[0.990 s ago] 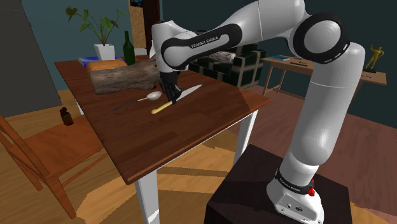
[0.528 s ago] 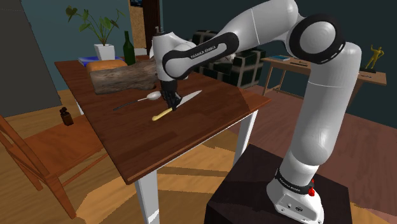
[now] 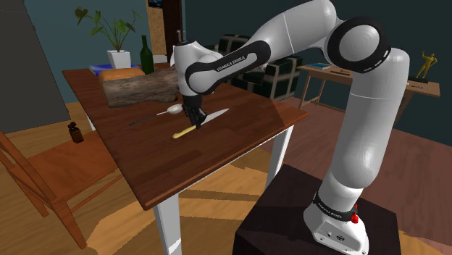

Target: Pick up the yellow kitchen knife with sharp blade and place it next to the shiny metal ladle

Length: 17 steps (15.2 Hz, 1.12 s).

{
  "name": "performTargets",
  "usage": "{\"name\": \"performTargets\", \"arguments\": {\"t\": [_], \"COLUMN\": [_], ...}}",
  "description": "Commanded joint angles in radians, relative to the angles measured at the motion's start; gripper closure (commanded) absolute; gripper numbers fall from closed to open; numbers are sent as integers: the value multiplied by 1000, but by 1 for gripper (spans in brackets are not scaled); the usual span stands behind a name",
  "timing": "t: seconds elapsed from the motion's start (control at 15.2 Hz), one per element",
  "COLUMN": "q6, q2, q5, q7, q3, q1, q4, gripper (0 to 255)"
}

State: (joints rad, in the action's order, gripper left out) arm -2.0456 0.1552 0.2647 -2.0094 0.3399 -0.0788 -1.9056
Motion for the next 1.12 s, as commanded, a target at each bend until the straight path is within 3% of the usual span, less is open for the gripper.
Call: {"name": "performTargets", "arguments": {"t": [0.0,0.07,0.4,0.66,1.06], "q6": [0,0,0,115,115], "q2": [0,0,0,-35,-35], "q5": [0,0,0,-24,-24], "q7": [0,0,0,16,16], "q3": [0,0,0,11,11], "q1": [0,0,0,8,8], "q4": [0,0,0,82,82], "gripper": [255,0,0,0,0]}}
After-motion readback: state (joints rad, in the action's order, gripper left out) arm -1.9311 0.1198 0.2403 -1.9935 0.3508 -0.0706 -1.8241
